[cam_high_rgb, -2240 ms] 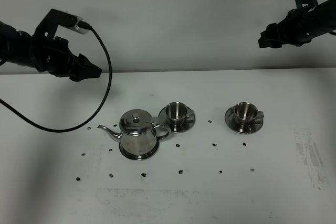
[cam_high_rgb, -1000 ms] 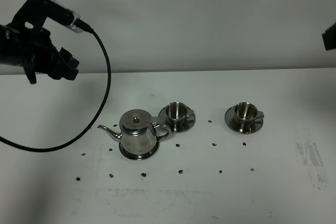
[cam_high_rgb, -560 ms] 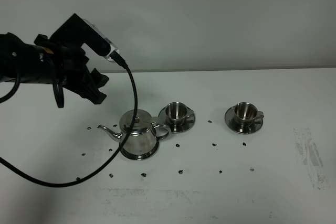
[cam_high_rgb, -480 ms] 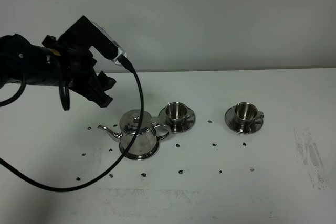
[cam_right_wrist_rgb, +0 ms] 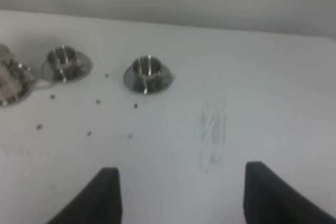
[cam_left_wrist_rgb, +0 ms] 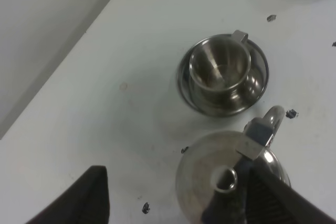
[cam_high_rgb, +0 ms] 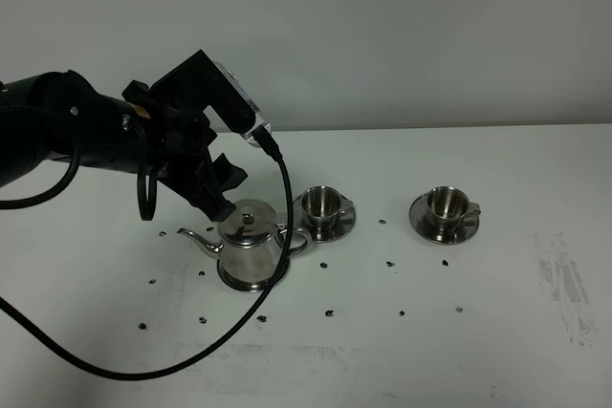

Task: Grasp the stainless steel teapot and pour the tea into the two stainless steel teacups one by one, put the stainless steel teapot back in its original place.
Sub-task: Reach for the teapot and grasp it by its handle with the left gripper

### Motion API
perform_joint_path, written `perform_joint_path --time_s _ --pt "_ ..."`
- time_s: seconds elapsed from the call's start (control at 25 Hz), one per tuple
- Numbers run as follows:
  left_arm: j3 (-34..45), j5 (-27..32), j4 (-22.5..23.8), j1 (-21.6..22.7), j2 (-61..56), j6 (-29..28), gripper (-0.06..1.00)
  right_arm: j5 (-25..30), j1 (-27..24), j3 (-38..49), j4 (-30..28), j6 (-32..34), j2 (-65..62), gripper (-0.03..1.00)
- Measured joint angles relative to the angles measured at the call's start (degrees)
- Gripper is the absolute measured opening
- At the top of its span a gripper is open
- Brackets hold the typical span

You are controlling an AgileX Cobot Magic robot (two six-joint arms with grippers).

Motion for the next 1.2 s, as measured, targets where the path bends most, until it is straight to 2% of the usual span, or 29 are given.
perform_joint_path --time_s 0.28,0.64,1.12,1.2 --pt "0.0 0.0 0.0 -0.5 -0.1 2.6 0.57 1.1 0.0 9.2 1.6 0.1 -6.4 0.46" --pt "0.0 -0.1 0.0 -0.6 -0.1 4.3 0.57 1.1 0.0 14.6 1.8 -1.8 -14.8 0.44" --pt "0.0 -0.1 0.0 -0.6 -0.1 4.5 0.57 1.4 -0.1 15.1 1.8 -1.8 -14.8 0.43" --pt "0.0 0.0 0.0 -0.6 -0.1 4.5 0.57 1.4 -1.8 15.1 2.0 -1.8 -14.8 0.43"
